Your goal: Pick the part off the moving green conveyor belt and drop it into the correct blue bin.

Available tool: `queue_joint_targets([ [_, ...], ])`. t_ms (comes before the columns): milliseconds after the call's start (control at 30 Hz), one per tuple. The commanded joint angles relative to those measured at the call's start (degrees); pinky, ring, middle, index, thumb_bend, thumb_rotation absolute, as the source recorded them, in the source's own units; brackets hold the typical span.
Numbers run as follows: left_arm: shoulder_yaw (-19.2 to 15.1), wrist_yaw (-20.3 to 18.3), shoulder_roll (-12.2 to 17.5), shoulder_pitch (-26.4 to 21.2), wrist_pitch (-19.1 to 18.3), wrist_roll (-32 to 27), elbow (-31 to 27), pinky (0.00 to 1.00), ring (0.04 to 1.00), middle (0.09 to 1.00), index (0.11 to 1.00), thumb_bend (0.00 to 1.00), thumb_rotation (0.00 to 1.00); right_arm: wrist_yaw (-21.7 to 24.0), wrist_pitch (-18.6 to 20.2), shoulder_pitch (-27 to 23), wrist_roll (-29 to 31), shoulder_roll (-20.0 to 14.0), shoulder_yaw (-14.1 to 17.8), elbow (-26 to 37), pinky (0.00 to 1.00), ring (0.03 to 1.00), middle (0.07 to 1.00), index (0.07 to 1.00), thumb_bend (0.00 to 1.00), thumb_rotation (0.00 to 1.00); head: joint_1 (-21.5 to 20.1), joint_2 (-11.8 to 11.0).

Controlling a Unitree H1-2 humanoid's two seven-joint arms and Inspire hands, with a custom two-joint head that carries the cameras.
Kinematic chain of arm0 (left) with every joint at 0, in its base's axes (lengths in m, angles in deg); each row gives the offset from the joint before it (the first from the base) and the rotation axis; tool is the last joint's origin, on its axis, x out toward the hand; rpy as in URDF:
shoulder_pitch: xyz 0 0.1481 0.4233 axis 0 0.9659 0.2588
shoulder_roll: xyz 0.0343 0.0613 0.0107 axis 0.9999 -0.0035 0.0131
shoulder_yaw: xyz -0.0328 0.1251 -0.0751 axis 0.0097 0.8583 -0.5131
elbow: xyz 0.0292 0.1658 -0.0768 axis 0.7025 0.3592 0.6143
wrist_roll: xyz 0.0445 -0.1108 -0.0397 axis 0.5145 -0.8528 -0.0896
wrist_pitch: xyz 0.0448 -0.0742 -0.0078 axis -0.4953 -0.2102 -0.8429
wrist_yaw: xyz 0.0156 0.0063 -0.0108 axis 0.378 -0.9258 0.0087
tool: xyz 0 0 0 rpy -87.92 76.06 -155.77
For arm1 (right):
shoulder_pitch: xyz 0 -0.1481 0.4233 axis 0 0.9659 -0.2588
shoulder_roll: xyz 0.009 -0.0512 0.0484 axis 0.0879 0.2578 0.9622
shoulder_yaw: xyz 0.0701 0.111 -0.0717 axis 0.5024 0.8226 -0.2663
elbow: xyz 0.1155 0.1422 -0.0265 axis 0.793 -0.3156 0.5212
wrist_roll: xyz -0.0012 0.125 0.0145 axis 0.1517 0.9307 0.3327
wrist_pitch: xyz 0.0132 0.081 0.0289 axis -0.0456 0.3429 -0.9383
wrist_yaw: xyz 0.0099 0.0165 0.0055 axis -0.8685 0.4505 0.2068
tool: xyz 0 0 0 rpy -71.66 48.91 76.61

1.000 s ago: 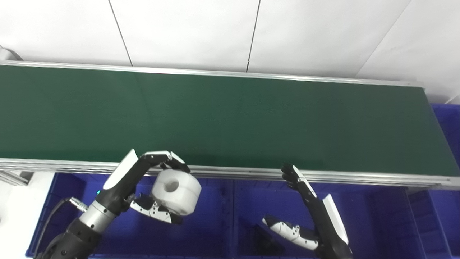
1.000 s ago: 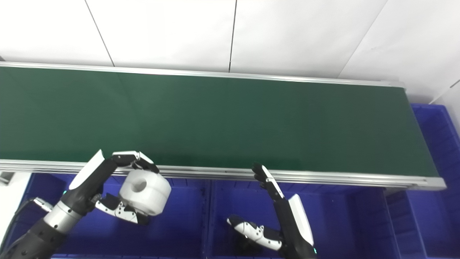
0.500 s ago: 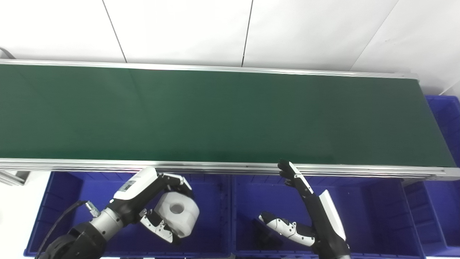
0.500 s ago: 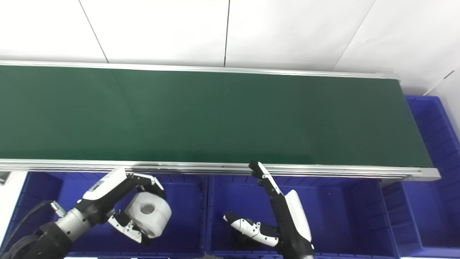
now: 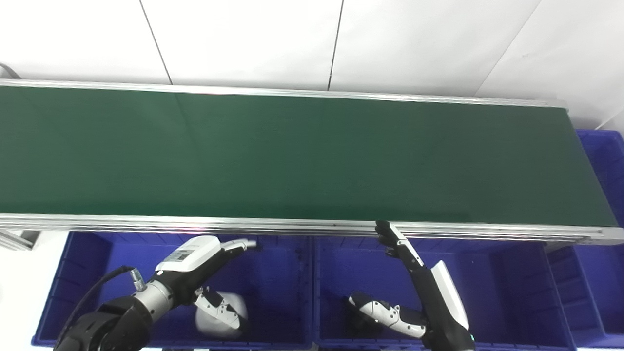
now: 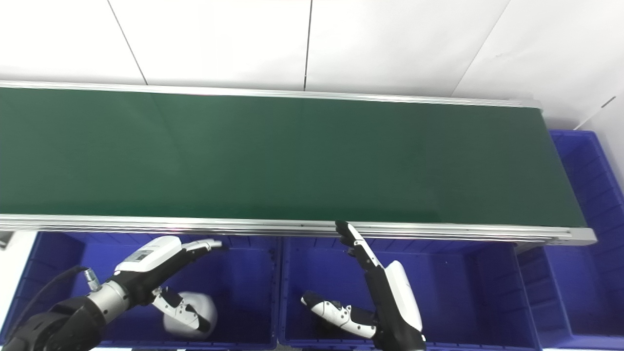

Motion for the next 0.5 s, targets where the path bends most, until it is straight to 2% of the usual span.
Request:
queue_joint_targets([
  [0, -1.4, 2.5, 0.3, 0.0, 2.6, -4.3, -1.0, 0.83, 0.93, 0.982, 0.967, 0.71, 0.37, -0.1, 0.3, 0.8, -1.2, 0.3, -0.1, 2.3, 0.81, 0.871, 0.903, 0.925, 0.75, 0.5, -0.1, -0.4],
  [33, -2.0, 2.8, 0.0, 0.3, 2.9, -6.5, -0.8, 0.84, 0.941, 0.991, 0.977, 0.72, 0.36, 0.0, 0.6, 0.9, -1.8, 0.3, -0.2, 2.6, 0.8, 0.87, 0.903, 0.924, 0.75, 0.5, -0.1, -0.4],
  [100, -3.0, 2.9, -0.4, 0.8, 3.4, -11.1, -0.8, 0.83, 0.959, 0.999, 0.996, 0.74, 0.41, 0.2, 0.9, 1.1, -2.9, 0.2, -0.3, 3.0, 0.8, 0.871, 0.905, 0.922, 0.76, 0.5, -0.2, -0.7],
  [200, -5.1, 4.3, -1.5, 2.9, 7.4, -22.0, -0.8, 0.85, 0.96, 1.0, 1.0, 0.76, 0.47, 1.3, 2.2, 1.9, -3.7, 0.0, -0.5, 4.5, 0.8, 0.873, 0.908, 0.922, 0.75, 0.48, -0.4, -1.0],
  [267, -5.8, 5.2, -2.5, 4.2, 10.8, -27.7, -0.1, 0.91, 0.975, 1.0, 1.0, 0.77, 0.5, 1.9, 3.0, 2.2, -3.5, -0.2, -0.4, 5.2, 0.8, 0.877, 0.911, 0.921, 0.75, 0.46, -0.4, -1.0],
  [300, -6.0, 5.6, -3.0, 4.7, 12.3, -29.7, 0.4, 0.94, 0.991, 1.0, 1.0, 0.77, 0.53, 2.1, 3.2, 2.3, -3.3, -0.3, -0.2, 5.4, 0.8, 0.877, 0.912, 0.921, 0.76, 0.45, -0.4, -1.0],
  [367, -6.2, 6.3, -4.0, 5.6, 14.6, -32.6, 1.2, 0.95, 0.995, 1.0, 1.0, 0.78, 0.54, 2.2, 3.3, 2.4, -2.9, -0.3, -0.1, 5.3, 0.8, 0.876, 0.91, 0.92, 0.76, 0.45, -0.8, -1.4],
  [467, -6.2, 6.9, -4.9, 6.3, 16.9, -34.2, 2.2, 0.95, 0.999, 1.0, 1.0, 0.79, 0.56, 2.2, 3.2, 2.3, -2.3, -0.4, 0.1, 4.9, 0.8, 0.877, 0.911, 0.921, 0.76, 0.46, -0.8, -1.8],
])
